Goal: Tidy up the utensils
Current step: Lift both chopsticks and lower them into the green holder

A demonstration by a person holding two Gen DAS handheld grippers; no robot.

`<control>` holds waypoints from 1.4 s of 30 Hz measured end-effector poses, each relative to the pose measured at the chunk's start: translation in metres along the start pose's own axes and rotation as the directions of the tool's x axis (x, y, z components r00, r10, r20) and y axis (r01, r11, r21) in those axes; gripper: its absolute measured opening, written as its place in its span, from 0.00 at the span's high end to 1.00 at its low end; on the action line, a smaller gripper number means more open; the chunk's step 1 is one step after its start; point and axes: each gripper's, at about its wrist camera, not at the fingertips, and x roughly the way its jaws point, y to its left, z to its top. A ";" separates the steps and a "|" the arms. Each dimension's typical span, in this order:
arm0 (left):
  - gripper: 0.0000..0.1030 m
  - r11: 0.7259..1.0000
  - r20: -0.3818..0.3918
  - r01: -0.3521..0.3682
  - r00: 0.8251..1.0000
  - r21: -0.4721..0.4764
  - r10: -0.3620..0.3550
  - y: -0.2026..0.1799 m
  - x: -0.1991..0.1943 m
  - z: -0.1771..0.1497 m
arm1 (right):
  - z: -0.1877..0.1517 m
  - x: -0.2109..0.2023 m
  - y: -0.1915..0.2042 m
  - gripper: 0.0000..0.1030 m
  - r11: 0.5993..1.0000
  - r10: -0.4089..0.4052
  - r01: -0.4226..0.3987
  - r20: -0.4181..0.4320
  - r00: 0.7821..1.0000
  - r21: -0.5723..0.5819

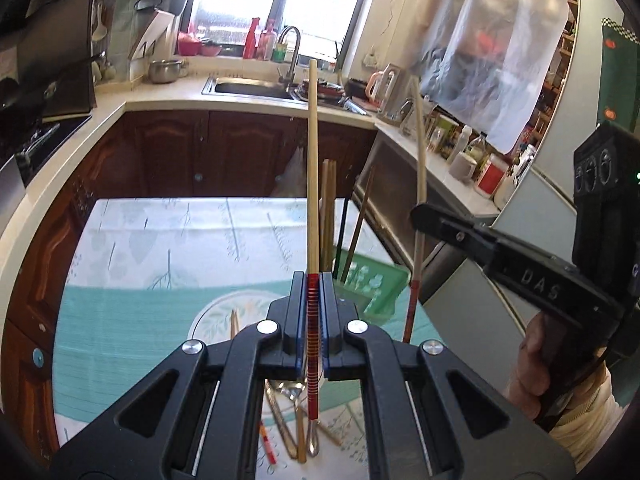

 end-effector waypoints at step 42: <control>0.97 1.000 0.155 0.025 0.988 0.001 -0.025 0.006 0.186 -0.029 | -0.011 0.084 -0.079 0.95 0.994 -0.028 0.048 0.188 0.982 -0.102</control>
